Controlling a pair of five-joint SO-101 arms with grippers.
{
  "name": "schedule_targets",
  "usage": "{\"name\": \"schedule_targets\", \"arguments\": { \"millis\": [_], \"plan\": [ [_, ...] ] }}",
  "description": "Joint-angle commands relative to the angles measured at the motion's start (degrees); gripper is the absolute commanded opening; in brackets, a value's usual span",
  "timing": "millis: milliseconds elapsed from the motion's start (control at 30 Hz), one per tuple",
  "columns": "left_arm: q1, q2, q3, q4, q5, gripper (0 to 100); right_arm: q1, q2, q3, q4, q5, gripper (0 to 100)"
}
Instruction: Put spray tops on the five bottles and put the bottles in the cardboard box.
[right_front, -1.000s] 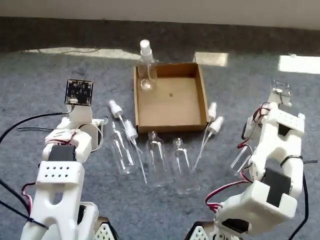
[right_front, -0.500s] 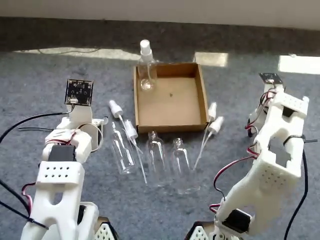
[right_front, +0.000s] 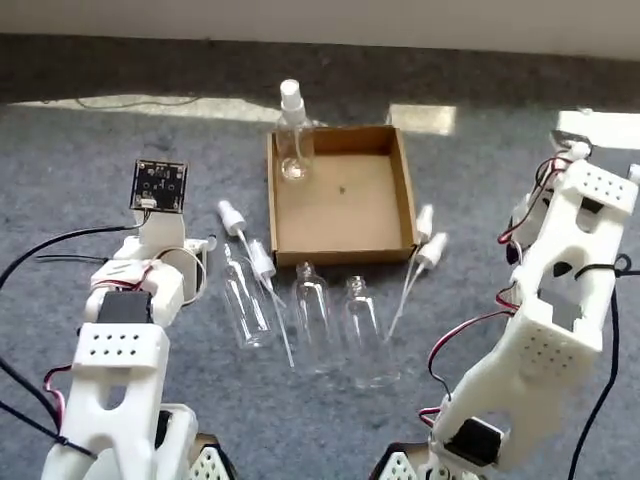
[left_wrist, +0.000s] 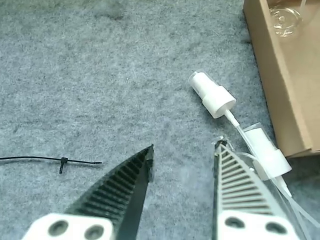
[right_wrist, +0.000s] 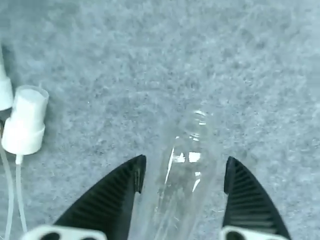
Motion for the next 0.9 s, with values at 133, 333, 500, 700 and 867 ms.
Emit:
{"name": "schedule_targets", "arguments": {
  "millis": [133,333,500,700,867],
  "plan": [
    [1.36,-1.10,-0.31,-1.14,0.18,19,2.33,-0.66,8.75,-7.34,-0.88,21.7],
    [1.36,-1.10,-0.31,-1.14,0.18,19,2.77,-0.75,15.43,-13.32,-0.79,21.2],
    [1.36,-1.10,-0.31,-1.14,0.18,19,2.42,-0.75,16.13,-13.49,-0.53,8.4],
    [1.27,-1.10,-0.31,-1.14,0.18,19,2.42,-1.27,16.04,-12.97,2.55,0.5],
    [-0.13,-0.75,-1.19,-0.97,0.18,19,0.84,-4.00,16.13,-11.21,4.92,0.5]
  ]
}}
